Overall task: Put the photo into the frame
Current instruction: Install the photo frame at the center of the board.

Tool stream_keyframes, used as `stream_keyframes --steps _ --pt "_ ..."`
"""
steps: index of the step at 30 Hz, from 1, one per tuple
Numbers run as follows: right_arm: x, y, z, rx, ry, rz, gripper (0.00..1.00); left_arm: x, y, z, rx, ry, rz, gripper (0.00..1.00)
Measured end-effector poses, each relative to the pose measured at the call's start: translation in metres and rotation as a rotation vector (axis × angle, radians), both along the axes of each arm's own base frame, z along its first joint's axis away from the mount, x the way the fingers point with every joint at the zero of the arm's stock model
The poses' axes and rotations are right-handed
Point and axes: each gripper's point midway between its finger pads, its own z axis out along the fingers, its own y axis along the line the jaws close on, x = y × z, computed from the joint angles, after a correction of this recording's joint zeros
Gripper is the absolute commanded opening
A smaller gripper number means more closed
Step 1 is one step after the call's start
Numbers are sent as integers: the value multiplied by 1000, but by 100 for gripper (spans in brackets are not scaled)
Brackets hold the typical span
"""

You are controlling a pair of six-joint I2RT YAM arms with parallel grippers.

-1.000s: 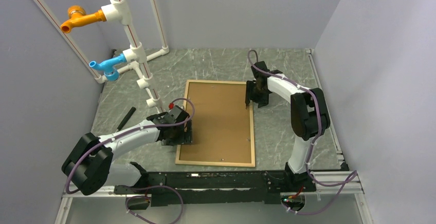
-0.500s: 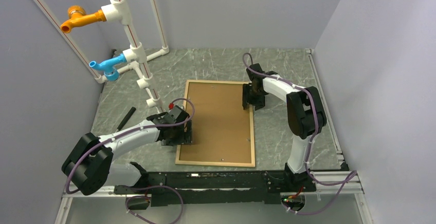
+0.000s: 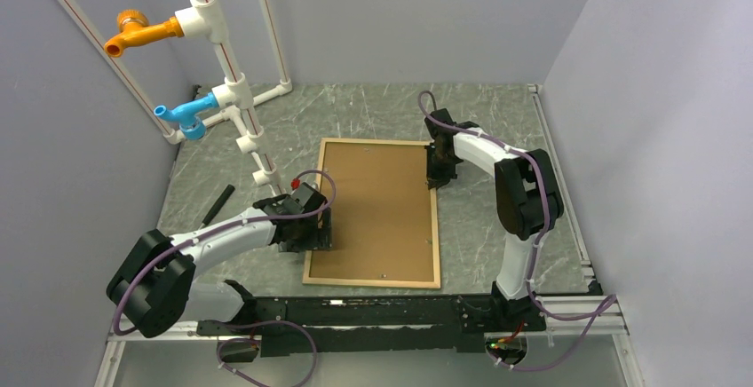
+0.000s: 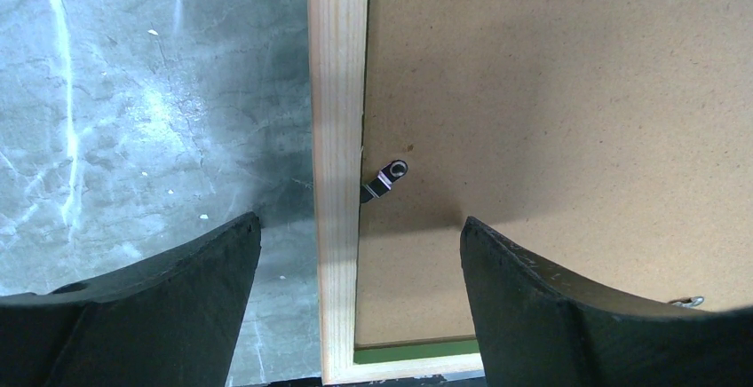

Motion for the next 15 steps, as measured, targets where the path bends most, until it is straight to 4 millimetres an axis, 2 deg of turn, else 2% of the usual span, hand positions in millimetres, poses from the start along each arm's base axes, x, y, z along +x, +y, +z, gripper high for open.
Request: stream_keyframes --steps 7,8,10,11,13,15 --pt "0 0 0 -2 -2 3 0 0 0 1 -2 -4 1 86" --pt "0 0 0 -1 -2 4 3 0 1 1 0 -4 2 86" --pt "0 0 1 3 -8 7 34 0 4 2 11 -12 8 88" --pt "-1 1 1 11 -13 7 44 1 6 3 19 -19 13 89" --pt "-3 4 1 45 -33 14 55 3 12 7 36 -45 26 89" --pt "-12 7 -1 78 -28 12 60 5 14 13 37 -74 32 89"
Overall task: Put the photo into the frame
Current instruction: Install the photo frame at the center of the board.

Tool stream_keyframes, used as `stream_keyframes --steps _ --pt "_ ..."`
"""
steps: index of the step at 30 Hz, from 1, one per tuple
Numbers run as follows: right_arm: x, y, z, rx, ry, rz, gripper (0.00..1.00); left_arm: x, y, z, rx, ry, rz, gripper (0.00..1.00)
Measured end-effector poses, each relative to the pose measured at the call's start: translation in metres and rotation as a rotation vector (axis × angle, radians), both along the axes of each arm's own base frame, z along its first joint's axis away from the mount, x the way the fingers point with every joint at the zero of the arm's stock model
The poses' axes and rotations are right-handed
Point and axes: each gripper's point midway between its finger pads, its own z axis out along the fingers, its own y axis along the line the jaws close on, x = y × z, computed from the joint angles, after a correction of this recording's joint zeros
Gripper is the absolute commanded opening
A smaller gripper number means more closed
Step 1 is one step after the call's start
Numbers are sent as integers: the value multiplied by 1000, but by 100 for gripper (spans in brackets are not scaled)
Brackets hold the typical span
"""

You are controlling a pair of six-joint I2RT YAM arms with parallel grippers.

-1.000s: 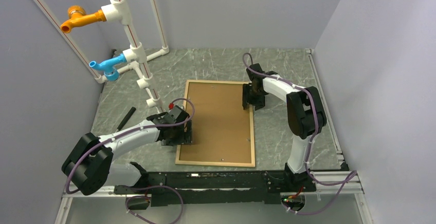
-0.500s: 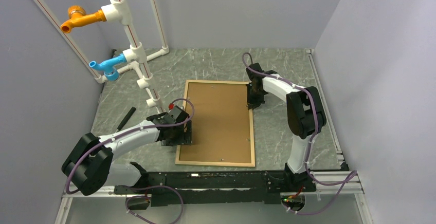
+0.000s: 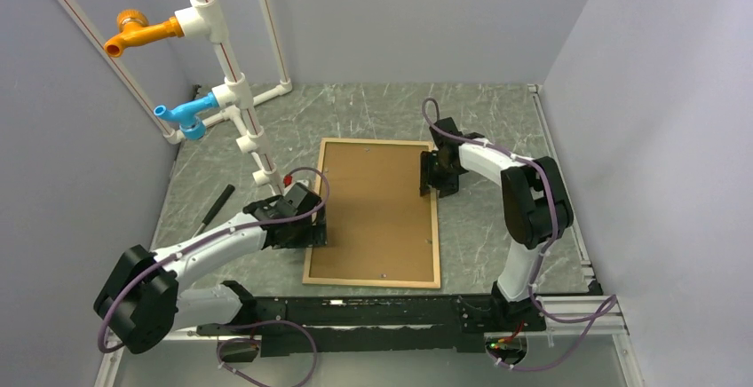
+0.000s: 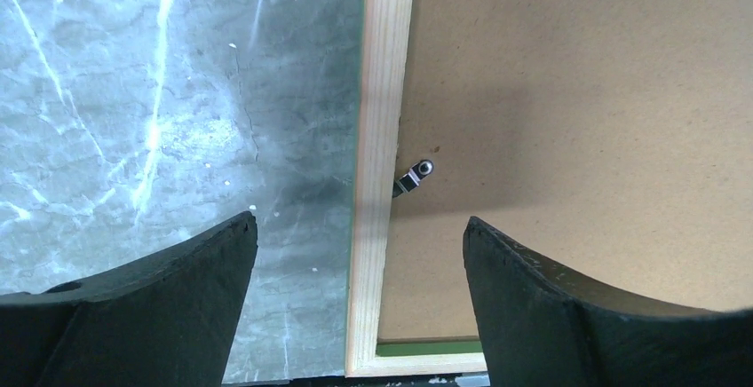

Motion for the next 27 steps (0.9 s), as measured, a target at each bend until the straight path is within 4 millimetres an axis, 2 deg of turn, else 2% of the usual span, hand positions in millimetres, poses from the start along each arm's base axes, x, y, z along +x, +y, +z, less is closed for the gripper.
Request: stream_keyframes --steps 4,8,10,13,17,20,27 --pt "-20 4 -2 51 28 10 63 4 -1 5 -7 -29 -5 84" --pt "-30 7 -2 88 28 13 60 5 -5 -5 -3 -3 -21 78" --pt "-35 8 -1 115 30 11 56 5 -9 -11 -14 11 -31 76" --pt "-39 10 -1 175 33 1 44 6 -18 -13 -45 16 -55 75" --pt "-40 3 -3 207 35 -32 32 6 -33 -12 -72 10 -99 73" --pt "-40 0 -4 217 31 -51 26 4 -35 -13 -43 21 -122 73" --pt "-44 -19 -2 191 9 -90 25 -14 -56 -12 -22 58 -193 73"
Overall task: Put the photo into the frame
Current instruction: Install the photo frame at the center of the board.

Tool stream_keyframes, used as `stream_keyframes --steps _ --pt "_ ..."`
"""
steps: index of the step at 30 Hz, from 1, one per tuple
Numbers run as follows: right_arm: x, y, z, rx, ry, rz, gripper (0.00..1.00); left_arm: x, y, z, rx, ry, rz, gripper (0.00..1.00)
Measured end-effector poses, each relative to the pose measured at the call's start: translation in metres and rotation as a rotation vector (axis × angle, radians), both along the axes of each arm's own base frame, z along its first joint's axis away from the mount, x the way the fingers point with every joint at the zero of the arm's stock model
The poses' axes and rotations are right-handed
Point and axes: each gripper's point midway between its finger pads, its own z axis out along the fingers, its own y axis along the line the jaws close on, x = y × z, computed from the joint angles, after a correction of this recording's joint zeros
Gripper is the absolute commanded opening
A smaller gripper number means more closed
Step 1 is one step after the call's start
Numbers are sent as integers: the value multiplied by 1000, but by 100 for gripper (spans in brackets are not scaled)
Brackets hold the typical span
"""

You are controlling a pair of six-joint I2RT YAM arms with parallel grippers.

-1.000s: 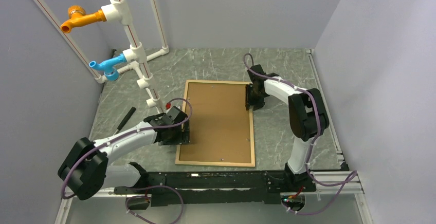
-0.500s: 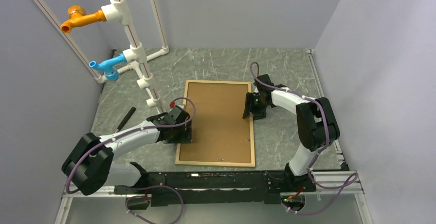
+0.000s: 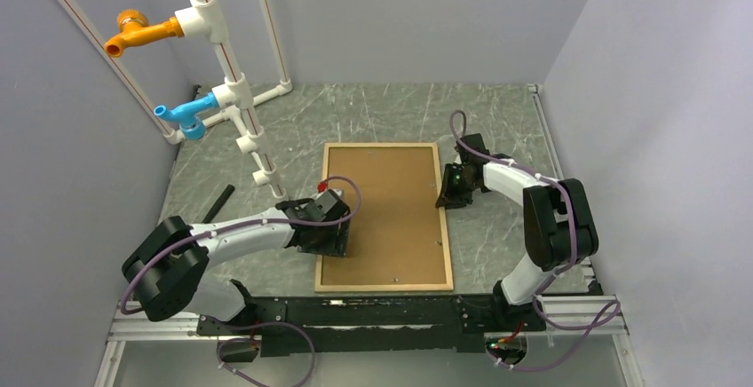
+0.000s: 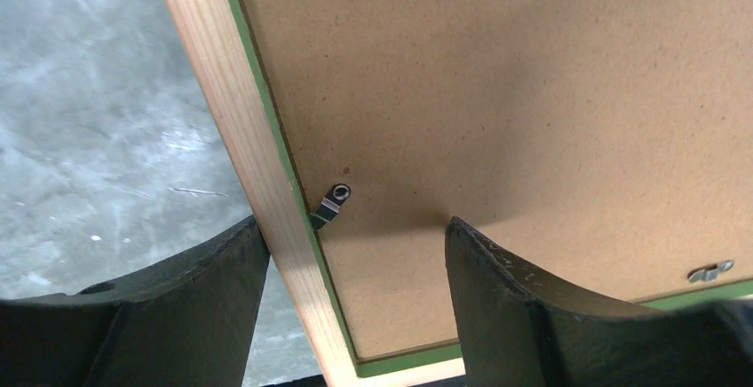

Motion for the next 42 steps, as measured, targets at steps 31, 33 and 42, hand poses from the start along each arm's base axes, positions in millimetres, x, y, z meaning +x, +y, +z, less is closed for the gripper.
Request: stream_keyframes --steps 31,33,42 --pt "-37 -34 8 -87 19 -49 68 39 -51 47 -22 -108 -58 96" --pt "-38 -33 8 -80 21 -46 69 53 -48 45 -6 -106 -43 96" --pt "-39 -31 4 -72 38 -37 68 116 -29 35 33 -89 49 93"
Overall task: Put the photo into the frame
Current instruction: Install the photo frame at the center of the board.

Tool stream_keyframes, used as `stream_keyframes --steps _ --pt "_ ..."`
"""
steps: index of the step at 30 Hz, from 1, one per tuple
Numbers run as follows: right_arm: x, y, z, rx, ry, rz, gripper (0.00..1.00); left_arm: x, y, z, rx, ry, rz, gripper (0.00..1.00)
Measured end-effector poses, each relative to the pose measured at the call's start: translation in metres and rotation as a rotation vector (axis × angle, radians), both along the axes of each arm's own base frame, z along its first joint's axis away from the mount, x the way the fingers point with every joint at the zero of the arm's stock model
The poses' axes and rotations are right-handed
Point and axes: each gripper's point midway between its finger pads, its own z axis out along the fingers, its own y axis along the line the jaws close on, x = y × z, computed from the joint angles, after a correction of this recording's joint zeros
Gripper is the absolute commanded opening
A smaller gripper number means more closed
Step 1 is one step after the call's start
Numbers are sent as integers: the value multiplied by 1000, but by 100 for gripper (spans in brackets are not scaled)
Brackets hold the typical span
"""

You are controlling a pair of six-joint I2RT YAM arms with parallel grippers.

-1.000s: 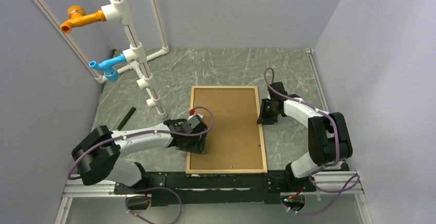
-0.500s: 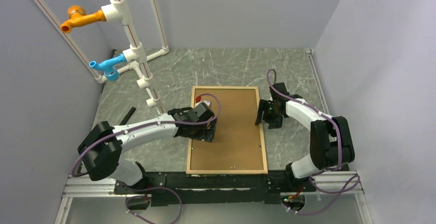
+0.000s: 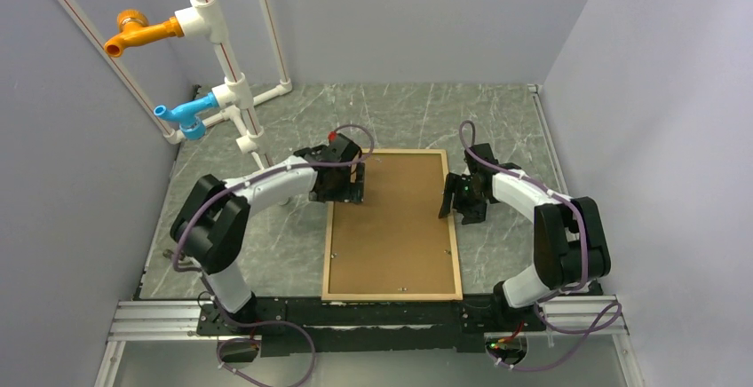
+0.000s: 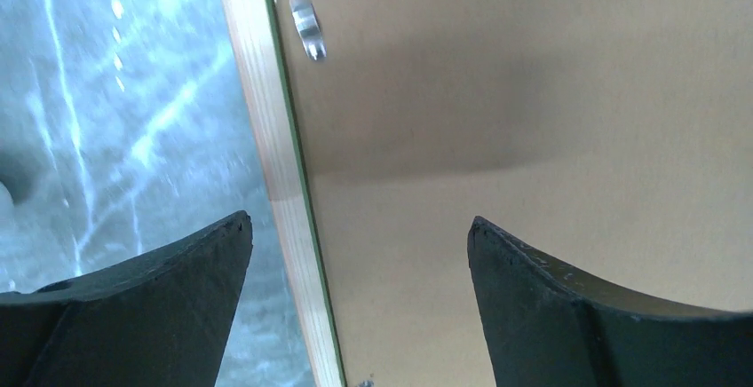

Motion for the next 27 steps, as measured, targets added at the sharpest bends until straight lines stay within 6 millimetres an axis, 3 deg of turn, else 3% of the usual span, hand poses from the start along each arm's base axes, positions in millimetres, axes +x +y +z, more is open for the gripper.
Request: stream_keyframes --steps 6,11,18,27 --pt "-1 0 -3 -1 9 3 68 42 7 -3 -8 0 46 86" --pt "-1 0 -3 1 10 4 68 62 7 -9 -9 7 52 80" --pt "-1 1 -3 10 12 4 68 69 14 -24 11 34 58 72" --pt "0 6 -3 40 11 10 68 72 19 -30 -4 57 70 72"
